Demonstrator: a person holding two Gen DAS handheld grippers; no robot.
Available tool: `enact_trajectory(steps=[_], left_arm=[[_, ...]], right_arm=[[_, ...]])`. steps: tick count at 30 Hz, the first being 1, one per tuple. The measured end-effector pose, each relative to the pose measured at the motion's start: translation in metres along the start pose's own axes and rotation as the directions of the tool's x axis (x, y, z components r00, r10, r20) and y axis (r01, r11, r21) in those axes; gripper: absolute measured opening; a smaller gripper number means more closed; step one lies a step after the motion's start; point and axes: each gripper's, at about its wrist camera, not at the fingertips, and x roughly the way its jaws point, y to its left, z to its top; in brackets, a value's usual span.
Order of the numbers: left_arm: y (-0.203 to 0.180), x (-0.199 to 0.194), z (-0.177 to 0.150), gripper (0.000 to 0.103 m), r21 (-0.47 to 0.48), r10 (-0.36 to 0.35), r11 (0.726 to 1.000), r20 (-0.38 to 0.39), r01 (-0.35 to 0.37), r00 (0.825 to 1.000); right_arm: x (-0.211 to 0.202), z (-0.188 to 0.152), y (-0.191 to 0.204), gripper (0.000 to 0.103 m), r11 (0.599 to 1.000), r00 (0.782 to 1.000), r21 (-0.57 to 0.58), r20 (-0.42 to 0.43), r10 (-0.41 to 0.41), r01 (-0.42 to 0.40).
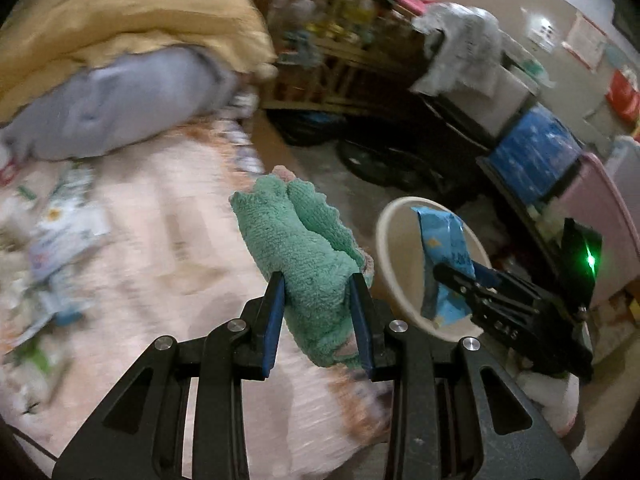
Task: Collect trash
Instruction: 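Carry both items to the white bucket and open both tools to drop them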
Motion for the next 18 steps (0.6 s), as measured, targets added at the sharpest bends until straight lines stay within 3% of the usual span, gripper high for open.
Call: enact_trajectory(steps=[8,12,14,18], left_arm=[[-0.061,0.064,0.016,0.030,0.055,-0.121,0.991,-0.060,0.124,0.991],[-0.081,0.090,0.017,0.036,0.058,-0.190,0.979,-0.086,0.195,0.978],[-0.082,0.099,0.016,0.036,0.054,-0.222,0.972,-0.107,0.228,0.969],[-0.074,0.097,0.014,0.036,0.050,-0.194,0.978,-0.113,0.200,0.975]], right_arm=[[-0.012,0.005,-0.082,0.044,0.977,0.992,0.176,-0.003,-0.122,0.121],[-0.009,0.005,-0.105,0.051,0.957,0.989,0.254,0.009,-0.147,0.139],[-0.008,0.004,-0.109,0.067,0.951,0.991,0.283,0.014,-0.136,0.127],[0.000,0.005,-0.099,0.071,0.959,0.994,0.262,0.009,-0.112,0.106]])
